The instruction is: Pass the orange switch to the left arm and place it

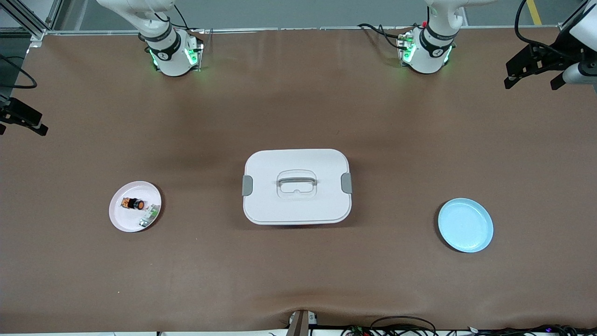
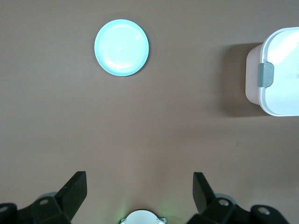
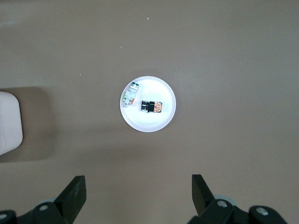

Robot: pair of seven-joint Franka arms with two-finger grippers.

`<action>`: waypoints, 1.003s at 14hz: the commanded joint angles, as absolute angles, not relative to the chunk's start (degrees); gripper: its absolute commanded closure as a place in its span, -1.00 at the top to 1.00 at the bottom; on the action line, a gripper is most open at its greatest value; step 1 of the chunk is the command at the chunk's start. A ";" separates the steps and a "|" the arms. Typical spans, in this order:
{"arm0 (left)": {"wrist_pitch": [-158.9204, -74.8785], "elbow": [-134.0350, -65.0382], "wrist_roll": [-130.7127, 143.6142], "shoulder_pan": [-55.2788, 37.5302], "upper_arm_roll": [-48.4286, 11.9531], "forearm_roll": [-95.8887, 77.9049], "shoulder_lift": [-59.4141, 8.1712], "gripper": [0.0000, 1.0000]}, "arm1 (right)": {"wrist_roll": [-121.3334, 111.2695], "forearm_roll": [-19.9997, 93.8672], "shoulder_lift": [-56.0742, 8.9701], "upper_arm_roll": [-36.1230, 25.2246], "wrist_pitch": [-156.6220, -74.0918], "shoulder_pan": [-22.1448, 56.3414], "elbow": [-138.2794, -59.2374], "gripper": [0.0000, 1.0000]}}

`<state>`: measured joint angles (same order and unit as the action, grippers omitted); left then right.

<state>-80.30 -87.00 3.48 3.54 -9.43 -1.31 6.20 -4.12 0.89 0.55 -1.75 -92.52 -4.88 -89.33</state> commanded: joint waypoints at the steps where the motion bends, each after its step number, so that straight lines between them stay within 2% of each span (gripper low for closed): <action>1: -79.28 -86.04 2.73 3.78 -9.58 -0.35 5.98 1.00 | -4.31 0.62 -0.18 -1.41 -91.93 -5.45 -87.89 1.00; 14: -79.28 -85.78 2.72 3.78 -9.23 -0.35 5.80 1.00 | -4.39 0.62 -1.14 -1.41 -92.55 -5.27 -87.89 1.00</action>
